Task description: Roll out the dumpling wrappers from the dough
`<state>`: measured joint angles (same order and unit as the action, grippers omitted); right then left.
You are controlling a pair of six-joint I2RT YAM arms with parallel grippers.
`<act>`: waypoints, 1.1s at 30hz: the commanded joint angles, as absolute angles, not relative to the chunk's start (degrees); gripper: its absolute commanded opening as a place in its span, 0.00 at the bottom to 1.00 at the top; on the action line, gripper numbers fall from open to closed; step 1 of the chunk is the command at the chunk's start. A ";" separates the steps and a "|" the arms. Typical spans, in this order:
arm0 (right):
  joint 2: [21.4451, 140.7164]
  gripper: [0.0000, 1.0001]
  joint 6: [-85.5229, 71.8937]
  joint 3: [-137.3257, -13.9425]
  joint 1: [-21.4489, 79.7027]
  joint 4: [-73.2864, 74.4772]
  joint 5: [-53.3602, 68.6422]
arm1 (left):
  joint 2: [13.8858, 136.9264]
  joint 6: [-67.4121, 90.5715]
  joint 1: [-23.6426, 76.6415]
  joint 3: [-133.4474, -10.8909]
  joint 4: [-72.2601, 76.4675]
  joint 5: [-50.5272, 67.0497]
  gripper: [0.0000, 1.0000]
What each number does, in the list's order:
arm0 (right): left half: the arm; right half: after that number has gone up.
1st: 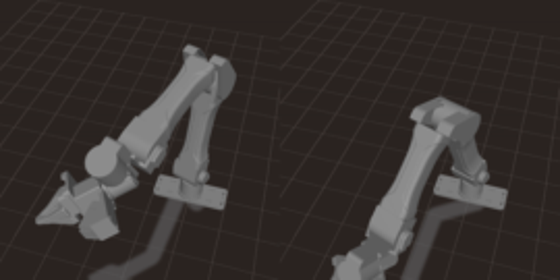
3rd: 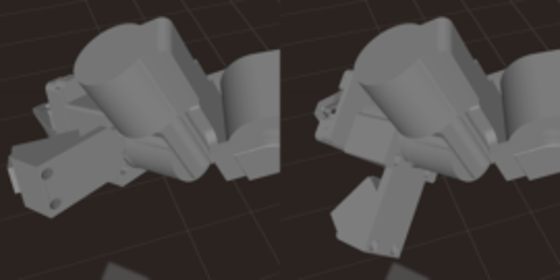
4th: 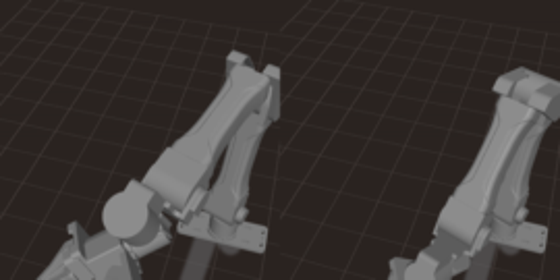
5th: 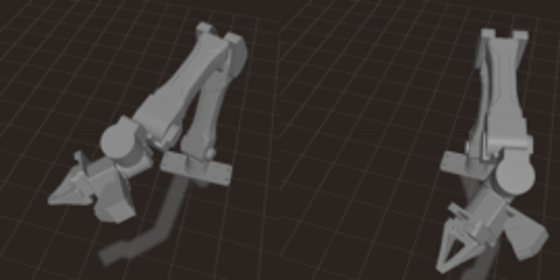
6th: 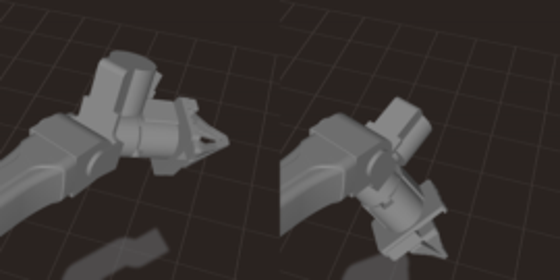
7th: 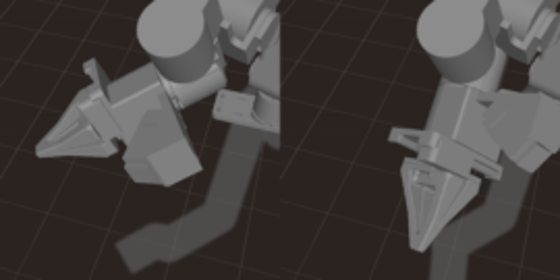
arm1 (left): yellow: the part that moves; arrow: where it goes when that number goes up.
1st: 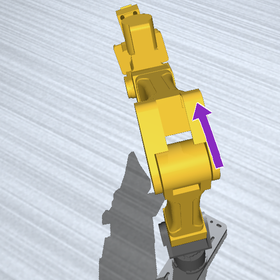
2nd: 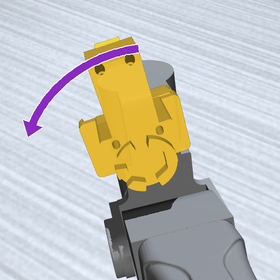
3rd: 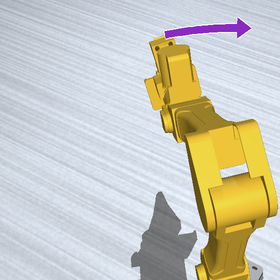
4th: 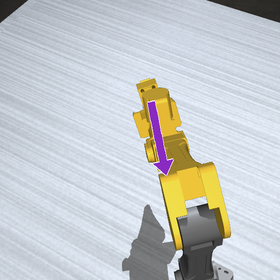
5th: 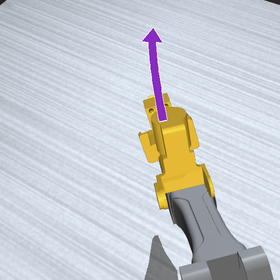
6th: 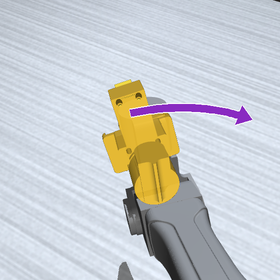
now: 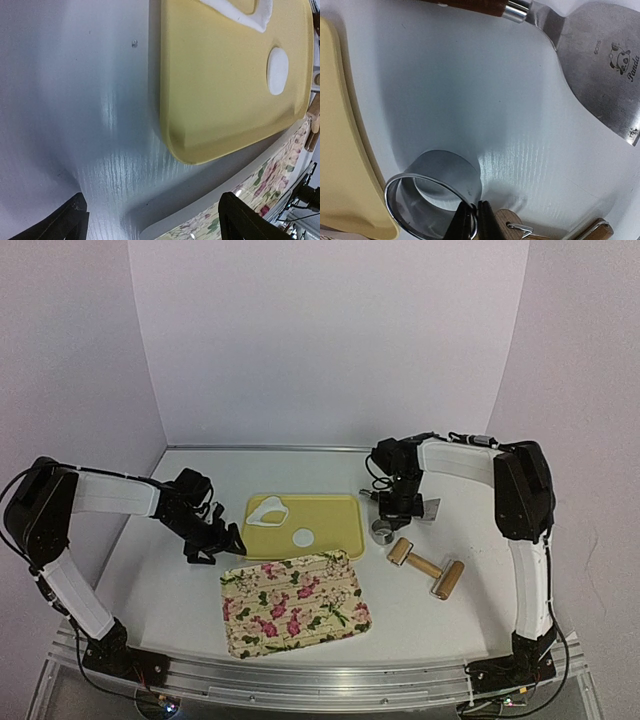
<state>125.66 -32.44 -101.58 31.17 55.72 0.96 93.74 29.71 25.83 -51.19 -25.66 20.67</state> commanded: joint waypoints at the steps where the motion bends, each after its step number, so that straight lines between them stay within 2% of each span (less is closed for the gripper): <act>1: 121.81 0.25 -33.08 -100.01 30.91 57.16 -1.62 | 94.61 23.85 27.36 -49.69 -19.65 23.60 0.89; 5: 120.34 0.50 -31.97 -101.07 30.89 57.20 -1.74 | 96.92 22.37 29.62 -51.30 -17.13 24.38 0.88; 8: 119.29 0.58 -29.97 -103.38 30.87 57.12 -2.59 | 98.71 21.77 31.20 -53.20 -16.96 24.55 0.88; 12: 120.82 0.62 -22.25 -109.48 30.88 56.51 -2.81 | 99.47 23.93 31.82 -55.27 -18.22 22.32 0.88; 15: 125.61 0.66 -15.29 -116.48 30.69 56.55 -1.59 | 99.08 28.19 31.77 -57.58 -20.94 17.64 0.90; 22: 137.35 0.72 -7.22 -130.47 28.80 58.01 -0.44 | 97.13 35.96 31.70 -60.31 -21.45 15.99 0.92; 33: 144.00 0.74 -1.18 -132.03 24.82 58.01 -0.44 | 95.67 35.76 31.14 -65.20 -26.14 15.73 0.93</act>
<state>143.82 -4.74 -131.11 26.41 57.26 -0.36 98.89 35.86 31.68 -61.89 -23.30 16.68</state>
